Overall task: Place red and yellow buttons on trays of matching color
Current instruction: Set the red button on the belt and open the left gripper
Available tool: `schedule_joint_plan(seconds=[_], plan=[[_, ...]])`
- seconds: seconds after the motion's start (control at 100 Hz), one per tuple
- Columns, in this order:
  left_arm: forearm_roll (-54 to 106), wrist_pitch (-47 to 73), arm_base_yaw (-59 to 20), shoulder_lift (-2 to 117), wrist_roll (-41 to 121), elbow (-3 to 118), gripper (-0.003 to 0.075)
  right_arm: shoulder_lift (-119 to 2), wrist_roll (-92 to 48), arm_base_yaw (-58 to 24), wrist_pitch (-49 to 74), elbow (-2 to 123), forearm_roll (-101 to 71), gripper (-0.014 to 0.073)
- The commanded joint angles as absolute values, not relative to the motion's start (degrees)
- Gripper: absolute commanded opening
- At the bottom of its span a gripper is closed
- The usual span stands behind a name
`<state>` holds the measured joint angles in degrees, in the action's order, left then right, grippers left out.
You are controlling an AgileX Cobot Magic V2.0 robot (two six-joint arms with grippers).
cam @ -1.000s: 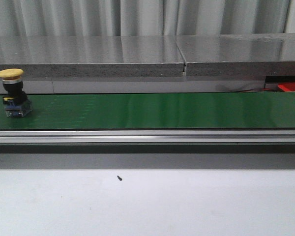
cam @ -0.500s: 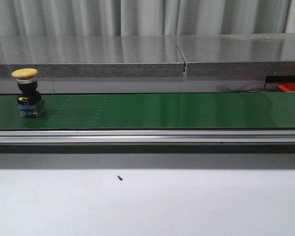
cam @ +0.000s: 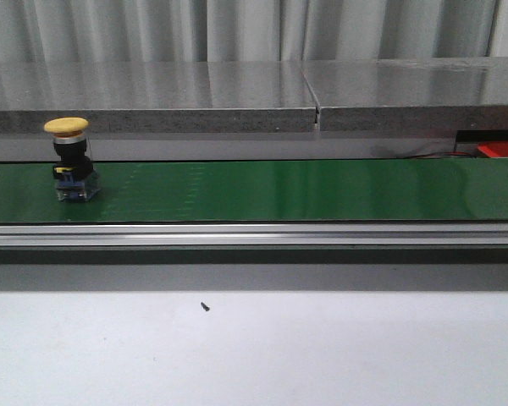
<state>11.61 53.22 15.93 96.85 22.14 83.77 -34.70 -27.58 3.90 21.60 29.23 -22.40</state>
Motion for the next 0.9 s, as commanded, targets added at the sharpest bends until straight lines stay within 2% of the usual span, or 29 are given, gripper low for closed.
schedule_joint_plan(seconds=[0.0, 0.54, 0.62, 0.79, 0.89], plan=[[12.74, 50.71, 14.69, 94.21, 22.08, 84.3, 0.0178, -34.55, -28.19, 3.92, 17.54, 30.68, -23.35, -0.0028], [12.15, 52.83, 14.27, 99.38, 22.08, 83.54, 0.019, -34.55, -28.19, 3.92, 17.54, 30.68, -23.35, -0.0028], [12.05, 53.55, 14.27, 99.38, 22.08, 83.54, 0.025, -34.55, -28.19, 3.92, 17.54, 30.68, -23.35, -0.0028], [12.05, 53.82, 14.27, 99.38, 22.08, 83.54, 0.0482, -34.55, -28.19, 3.92, 17.54, 30.68, -23.35, -0.0028], [12.05, 53.82, 14.27, 99.38, 22.08, 83.54, 0.0539, -34.55, -28.19, 3.92, 17.54, 30.68, -23.35, -0.0028]])
